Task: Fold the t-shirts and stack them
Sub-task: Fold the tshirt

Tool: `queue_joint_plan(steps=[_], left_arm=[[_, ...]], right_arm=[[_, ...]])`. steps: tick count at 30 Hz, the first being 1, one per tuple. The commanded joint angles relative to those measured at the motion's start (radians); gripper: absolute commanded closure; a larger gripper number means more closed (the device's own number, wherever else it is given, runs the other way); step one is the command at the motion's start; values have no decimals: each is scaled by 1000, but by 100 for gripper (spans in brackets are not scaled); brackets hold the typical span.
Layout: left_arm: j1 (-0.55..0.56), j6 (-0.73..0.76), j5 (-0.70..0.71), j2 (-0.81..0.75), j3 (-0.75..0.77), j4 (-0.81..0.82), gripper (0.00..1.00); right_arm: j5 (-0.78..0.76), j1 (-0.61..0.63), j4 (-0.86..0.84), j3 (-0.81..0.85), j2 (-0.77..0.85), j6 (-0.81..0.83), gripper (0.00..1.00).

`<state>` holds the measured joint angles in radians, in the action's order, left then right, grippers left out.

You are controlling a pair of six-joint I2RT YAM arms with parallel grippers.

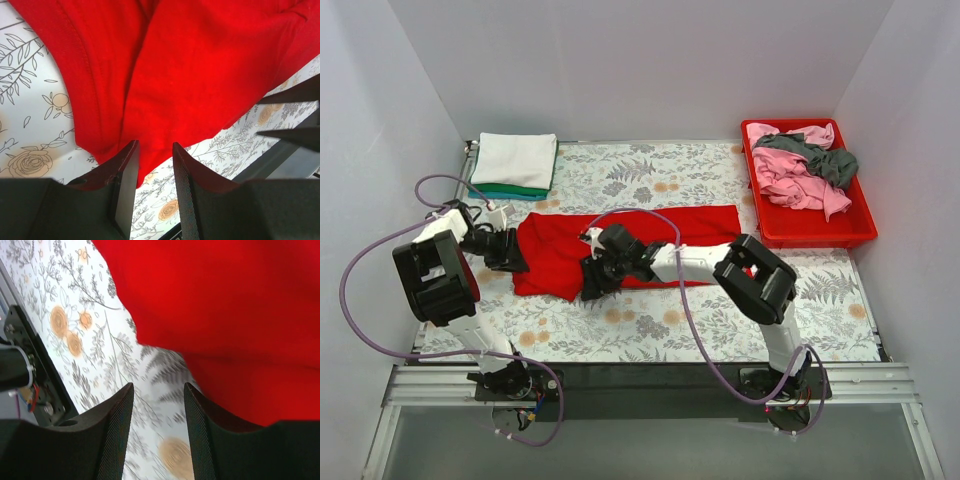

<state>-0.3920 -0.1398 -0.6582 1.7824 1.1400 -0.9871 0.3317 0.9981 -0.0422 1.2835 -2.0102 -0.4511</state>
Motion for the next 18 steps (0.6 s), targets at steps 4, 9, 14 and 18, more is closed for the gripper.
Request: queue_joint_plan(steps=[4, 9, 14, 18], left_arm=[[-7, -29, -35, -66, -20, 31, 68], [-7, -23, -34, -83, -11, 31, 67], [-7, -21, -27, -94, -13, 31, 66], [-5, -17, -15, -97, -16, 27, 66]], right_arm=[[-167, 66, -88, 83, -94, -224, 49], [-184, 88, -88, 105, -148, -284, 49], [-184, 96, -87, 112, -180, -326, 51], [-187, 93, -87, 86, -176, -353, 65]])
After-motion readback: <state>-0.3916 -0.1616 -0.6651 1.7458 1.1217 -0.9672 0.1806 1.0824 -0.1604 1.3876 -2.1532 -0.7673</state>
